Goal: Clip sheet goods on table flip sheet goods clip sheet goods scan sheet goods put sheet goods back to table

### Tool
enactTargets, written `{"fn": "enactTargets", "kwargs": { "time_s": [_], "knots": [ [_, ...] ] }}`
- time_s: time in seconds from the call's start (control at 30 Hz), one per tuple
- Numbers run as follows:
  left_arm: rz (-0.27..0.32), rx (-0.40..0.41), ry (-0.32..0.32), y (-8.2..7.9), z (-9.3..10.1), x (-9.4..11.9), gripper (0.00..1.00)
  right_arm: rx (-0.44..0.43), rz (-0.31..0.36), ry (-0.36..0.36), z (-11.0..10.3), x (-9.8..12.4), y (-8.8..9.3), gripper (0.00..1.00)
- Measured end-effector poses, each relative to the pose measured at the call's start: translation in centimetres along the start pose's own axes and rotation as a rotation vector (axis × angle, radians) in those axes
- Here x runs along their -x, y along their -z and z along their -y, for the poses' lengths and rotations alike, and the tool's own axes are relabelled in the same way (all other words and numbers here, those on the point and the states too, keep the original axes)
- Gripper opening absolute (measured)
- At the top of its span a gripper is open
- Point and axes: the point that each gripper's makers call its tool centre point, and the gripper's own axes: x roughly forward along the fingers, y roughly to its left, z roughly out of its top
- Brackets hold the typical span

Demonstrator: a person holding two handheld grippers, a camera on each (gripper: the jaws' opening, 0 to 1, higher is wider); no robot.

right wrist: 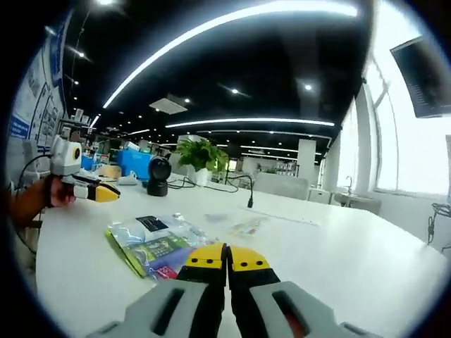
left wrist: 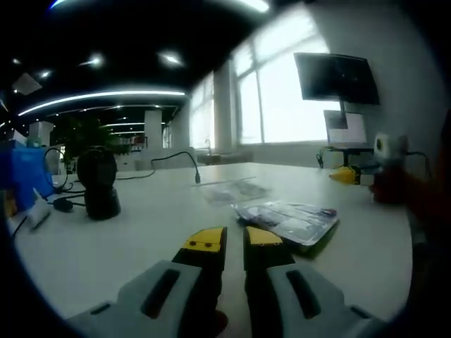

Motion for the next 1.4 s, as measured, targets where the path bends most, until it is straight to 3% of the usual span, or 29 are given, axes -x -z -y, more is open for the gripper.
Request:
{"fn": "enactTargets", "kwargs": {
  "time_s": [0.5,1.4],
  "knots": [
    [-0.006,-0.014,0.002,0.1,0.1,-0.1,0.02,0.031,-0.038,0.029,0.4,-0.1,0.8,0.0],
    [0.013,0.014,-0.01,-0.2,0.1,0.4,0.02,0.077,-0.015,-0.001,-0.8,0.0,0.1,0.0]
  ]
}}
